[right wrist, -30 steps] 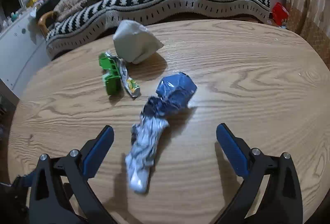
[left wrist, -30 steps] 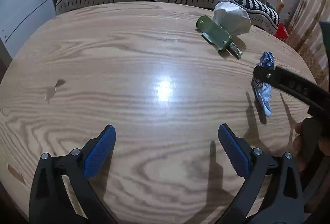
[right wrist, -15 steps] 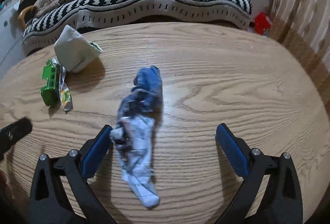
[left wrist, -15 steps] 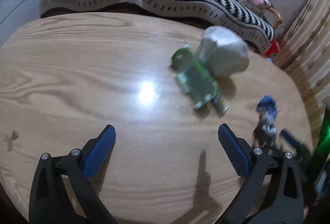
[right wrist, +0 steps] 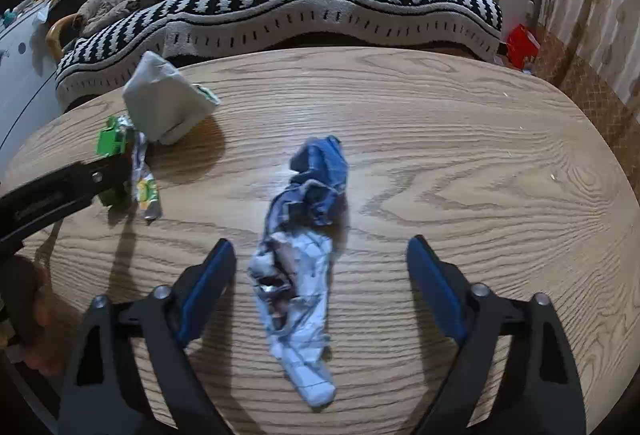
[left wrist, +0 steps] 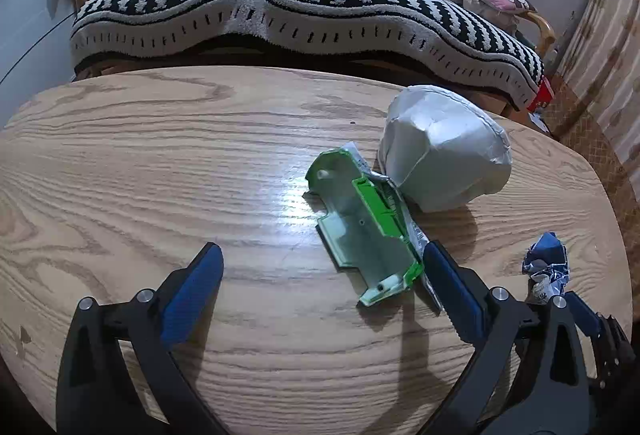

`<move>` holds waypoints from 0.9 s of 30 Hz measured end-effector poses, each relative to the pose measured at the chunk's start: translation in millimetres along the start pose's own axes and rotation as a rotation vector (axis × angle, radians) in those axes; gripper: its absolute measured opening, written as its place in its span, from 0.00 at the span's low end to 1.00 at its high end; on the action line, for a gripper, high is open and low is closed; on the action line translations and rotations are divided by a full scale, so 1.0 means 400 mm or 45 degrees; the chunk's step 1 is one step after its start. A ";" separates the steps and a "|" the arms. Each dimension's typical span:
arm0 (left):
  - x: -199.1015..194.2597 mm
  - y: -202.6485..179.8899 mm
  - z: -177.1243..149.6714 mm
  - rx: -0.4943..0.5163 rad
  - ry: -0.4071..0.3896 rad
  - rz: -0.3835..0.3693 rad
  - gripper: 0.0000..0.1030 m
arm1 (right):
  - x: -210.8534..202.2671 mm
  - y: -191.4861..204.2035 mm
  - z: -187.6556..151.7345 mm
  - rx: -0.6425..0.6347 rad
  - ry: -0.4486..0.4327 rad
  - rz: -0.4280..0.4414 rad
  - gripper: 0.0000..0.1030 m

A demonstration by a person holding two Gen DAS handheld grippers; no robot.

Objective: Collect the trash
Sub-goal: 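Grasp the green plastic tray with left tool while right tool grasps the blue-white wrapper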

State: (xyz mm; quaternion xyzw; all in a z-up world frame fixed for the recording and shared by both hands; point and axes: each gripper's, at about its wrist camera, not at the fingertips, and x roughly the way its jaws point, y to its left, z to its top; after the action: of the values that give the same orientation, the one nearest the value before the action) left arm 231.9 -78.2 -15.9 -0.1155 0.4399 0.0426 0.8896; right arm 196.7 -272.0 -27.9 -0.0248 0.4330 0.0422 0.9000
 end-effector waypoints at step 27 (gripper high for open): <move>-0.017 0.072 0.008 -0.083 -0.021 0.009 0.88 | -0.011 0.026 -0.003 -0.047 0.001 0.039 0.78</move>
State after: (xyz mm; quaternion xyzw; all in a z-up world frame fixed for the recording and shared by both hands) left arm 225.0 -49.4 -13.6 -0.1425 0.4314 0.0611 0.8887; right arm 191.9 -262.1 -25.2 -0.0347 0.4330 0.0640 0.8985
